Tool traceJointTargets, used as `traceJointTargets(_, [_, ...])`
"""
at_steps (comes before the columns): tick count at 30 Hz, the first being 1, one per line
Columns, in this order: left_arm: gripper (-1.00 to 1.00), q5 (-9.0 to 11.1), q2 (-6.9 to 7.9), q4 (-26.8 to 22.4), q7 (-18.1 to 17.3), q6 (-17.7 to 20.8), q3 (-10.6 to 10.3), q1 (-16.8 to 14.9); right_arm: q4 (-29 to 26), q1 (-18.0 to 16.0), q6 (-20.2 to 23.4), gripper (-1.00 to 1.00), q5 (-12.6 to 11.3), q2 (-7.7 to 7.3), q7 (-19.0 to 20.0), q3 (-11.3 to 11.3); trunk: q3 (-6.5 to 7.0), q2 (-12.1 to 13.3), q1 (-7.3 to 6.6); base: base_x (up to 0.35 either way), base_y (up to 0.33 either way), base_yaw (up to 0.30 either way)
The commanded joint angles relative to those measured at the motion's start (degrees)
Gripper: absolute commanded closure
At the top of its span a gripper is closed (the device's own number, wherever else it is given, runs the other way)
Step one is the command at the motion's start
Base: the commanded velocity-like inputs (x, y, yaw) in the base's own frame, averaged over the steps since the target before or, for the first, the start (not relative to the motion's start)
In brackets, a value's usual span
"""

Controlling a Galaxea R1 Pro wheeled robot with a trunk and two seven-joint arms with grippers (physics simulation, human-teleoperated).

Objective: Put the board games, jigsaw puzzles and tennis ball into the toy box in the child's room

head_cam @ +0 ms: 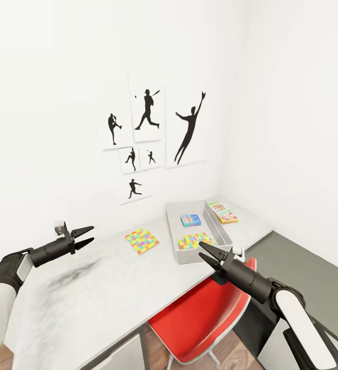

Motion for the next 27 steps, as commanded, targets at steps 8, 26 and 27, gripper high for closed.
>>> traceJointTargets(8, [-1.00,0.00,0.00,0.02,-0.15,0.58,0.11,-0.06,-0.02,-0.06,0.13,-1.00,-0.02,-0.03,0.12,0.02,-0.13,-0.13,0.04,-0.001,0.021,0.000])
traceJointTargets(26, [-1.00,-0.02,0.00,0.02,-0.08,0.55,0.07,-0.06,0.01,-0.06,0.22,-1.00,-0.03,-0.03,0.03,0.02,-0.13,-0.13,0.04,0.000,0.000,0.000])
traceJointTargets(27, [-1.00,-0.02,0.00,0.02,-0.08,0.53,0.07,-0.06,-0.01,-0.06,0.22,-1.00,-0.03,-0.03,0.03,0.02,-0.13,-0.13,0.04,0.000,0.000,0.000])
